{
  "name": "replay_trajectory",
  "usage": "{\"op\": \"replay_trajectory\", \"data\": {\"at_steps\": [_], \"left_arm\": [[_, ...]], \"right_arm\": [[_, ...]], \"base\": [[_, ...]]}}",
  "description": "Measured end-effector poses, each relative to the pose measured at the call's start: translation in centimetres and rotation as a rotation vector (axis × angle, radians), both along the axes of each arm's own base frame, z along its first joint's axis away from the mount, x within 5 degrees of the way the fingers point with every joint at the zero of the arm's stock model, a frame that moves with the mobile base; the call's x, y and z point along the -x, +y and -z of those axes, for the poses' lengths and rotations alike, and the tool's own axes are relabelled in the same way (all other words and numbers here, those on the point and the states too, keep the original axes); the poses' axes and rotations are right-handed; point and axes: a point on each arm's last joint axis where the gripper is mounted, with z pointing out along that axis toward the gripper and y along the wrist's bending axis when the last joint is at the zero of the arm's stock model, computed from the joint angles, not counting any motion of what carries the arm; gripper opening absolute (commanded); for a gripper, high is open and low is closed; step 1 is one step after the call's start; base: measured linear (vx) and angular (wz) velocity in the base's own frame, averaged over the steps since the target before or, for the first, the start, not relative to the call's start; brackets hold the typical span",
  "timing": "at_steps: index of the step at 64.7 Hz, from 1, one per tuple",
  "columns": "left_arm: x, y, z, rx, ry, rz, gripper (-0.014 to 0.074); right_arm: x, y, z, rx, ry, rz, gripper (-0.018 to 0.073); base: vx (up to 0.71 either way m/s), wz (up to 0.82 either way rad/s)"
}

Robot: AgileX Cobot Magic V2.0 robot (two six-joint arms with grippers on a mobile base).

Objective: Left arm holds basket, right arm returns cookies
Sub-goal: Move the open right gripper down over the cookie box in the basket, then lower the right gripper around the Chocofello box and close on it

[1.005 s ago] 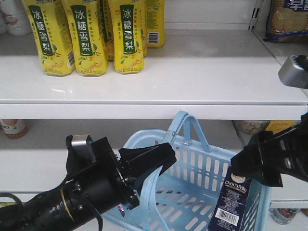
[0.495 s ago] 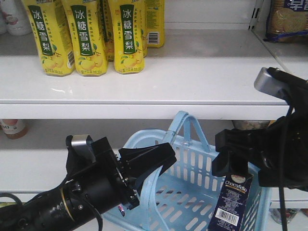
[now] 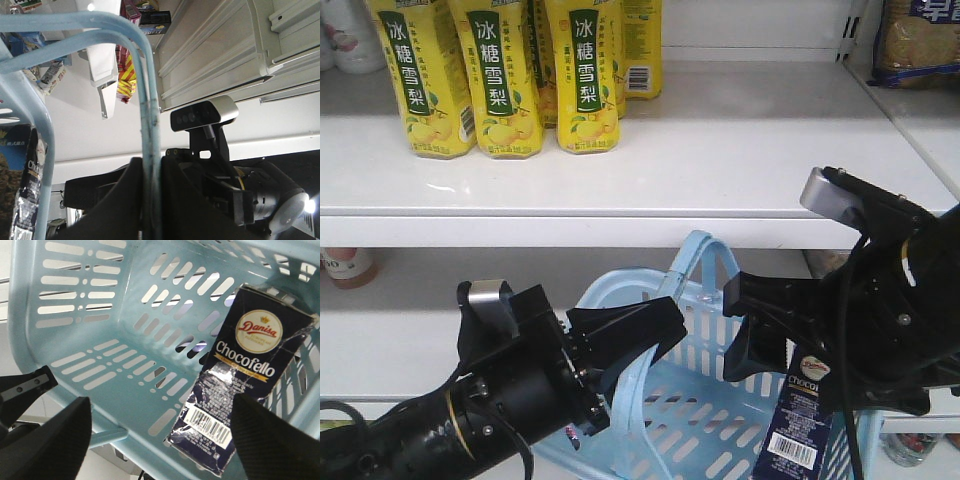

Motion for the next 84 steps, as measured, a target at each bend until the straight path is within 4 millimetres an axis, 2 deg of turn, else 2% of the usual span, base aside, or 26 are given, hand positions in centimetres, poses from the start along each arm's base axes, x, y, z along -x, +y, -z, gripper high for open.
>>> {"op": "replay_trajectory", "data": {"at_steps": [46,60,84], "left_arm": [[-0.01,0.0,0.0,0.0,0.0,-0.001,0.0],[-0.01,0.0,0.0,0.0,0.0,-0.001,0.0],[-0.01,0.0,0.0,0.0,0.0,-0.001,0.0]], "right_arm": [[-0.03,-0.05,0.01,0.003,0.002,0.016,0.0536],[0.57,-0.27,-0.6,-0.025,-0.012,0.015,0.0536],[0.88,-0.48,-0.57,-0.023,-0.023,0.0,0.0536]], "base": [[0.0,0.0],[0.0,-0.01],[0.0,0.0]]}}
